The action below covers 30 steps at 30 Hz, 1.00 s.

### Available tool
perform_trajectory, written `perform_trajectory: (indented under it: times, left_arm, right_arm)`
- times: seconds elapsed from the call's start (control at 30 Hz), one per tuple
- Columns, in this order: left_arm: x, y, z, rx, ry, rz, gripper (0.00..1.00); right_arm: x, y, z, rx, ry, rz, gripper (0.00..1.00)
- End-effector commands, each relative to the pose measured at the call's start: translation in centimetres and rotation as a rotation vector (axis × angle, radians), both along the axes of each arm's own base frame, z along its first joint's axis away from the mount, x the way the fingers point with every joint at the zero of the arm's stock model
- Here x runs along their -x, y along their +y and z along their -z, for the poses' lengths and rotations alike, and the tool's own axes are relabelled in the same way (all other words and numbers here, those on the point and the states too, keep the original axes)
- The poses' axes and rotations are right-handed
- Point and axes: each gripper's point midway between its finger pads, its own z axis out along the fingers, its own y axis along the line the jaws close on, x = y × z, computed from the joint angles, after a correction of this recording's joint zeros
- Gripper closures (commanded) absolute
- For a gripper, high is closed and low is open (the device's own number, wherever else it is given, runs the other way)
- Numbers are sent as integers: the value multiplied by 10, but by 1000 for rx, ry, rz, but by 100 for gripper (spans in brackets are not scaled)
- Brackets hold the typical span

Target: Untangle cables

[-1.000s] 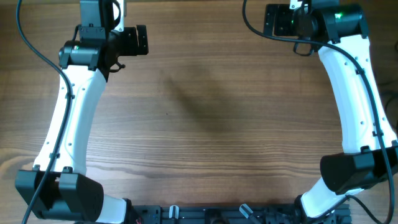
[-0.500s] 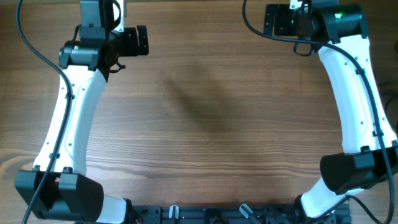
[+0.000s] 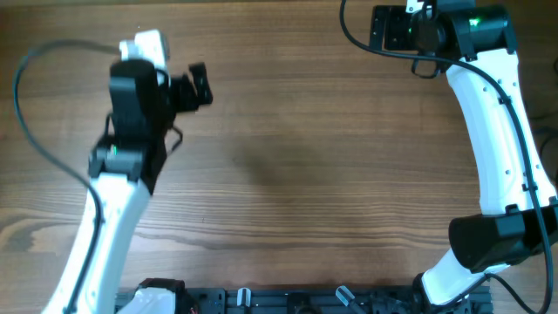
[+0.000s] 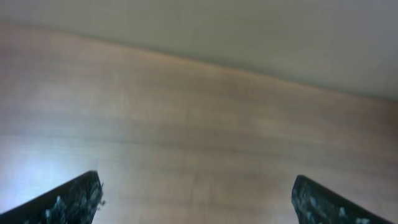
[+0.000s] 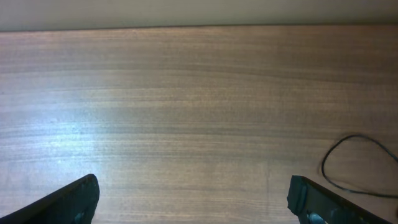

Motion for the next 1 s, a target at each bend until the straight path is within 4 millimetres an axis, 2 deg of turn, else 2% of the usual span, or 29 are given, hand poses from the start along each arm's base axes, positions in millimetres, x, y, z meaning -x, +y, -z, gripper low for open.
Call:
perform_trajectory:
  times: [0.0, 0.13, 0.37, 0.6, 0.8, 0.97]
  left_arm:
    - [30, 10, 9, 59, -30, -45, 0]
    - [54, 18, 11, 64, -62, -71, 0]
    - [95, 30, 3, 67, -175, -117, 0]
    - [128, 37, 3, 105, -276, -145, 0]
    - [144, 31, 10, 135, -318, -90, 0]
    - [152, 23, 25, 119, -266, -31, 0]
  right_arm:
    - [-1, 4, 4, 0, 11, -21, 0]
    - [-1, 4, 4, 0, 11, -21, 0]
    - [-2, 4, 4, 0, 11, -22, 0]
    - [-2, 4, 4, 0, 11, -21, 0]
    - [-2, 4, 4, 0, 11, -22, 0]
    - [-2, 4, 4, 0, 11, -21, 0]
